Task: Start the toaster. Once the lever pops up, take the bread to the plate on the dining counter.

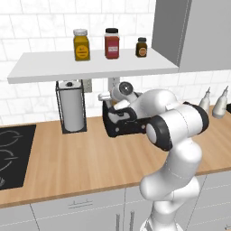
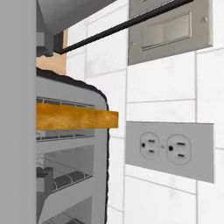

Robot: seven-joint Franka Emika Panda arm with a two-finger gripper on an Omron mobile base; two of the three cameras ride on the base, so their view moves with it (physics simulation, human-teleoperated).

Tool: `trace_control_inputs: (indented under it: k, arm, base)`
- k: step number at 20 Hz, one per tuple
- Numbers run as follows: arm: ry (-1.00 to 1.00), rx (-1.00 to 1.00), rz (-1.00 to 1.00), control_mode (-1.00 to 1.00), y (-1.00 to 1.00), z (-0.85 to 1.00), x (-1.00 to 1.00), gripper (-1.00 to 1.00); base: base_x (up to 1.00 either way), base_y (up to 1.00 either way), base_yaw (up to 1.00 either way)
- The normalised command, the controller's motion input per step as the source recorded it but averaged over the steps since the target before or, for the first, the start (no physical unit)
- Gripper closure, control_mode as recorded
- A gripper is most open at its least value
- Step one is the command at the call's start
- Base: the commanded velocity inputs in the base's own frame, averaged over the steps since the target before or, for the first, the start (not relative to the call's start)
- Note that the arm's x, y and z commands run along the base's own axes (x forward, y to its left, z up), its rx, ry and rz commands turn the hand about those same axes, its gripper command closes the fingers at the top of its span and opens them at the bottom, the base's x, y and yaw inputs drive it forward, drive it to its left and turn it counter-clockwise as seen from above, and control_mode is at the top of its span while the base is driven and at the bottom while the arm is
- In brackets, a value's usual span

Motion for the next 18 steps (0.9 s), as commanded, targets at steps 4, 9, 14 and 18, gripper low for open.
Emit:
trace_control_inputs:
  k: [4, 9, 14, 18]
  arm:
    - [0.0, 0.0, 0.0, -1.0, 0.0, -0.08, 0.0, -1.0]
    - [0.0, 0.0, 0.0, -1.0, 0.0, -0.02, 0.0, 1.0]
    - [0.0, 0.0, 0.0, -1.0, 0.0, 0.02, 0.0, 1.0]
    - [0.03, 0.0, -0.02, -1.0, 0.0, 0.44, 0.0, 1.0]
  base:
    - [0.0, 0.0, 0.0]
    - [0.0, 0.0, 0.0]
    - [0.0, 0.0, 0.0]
    - [0.0, 0.0, 0.0]
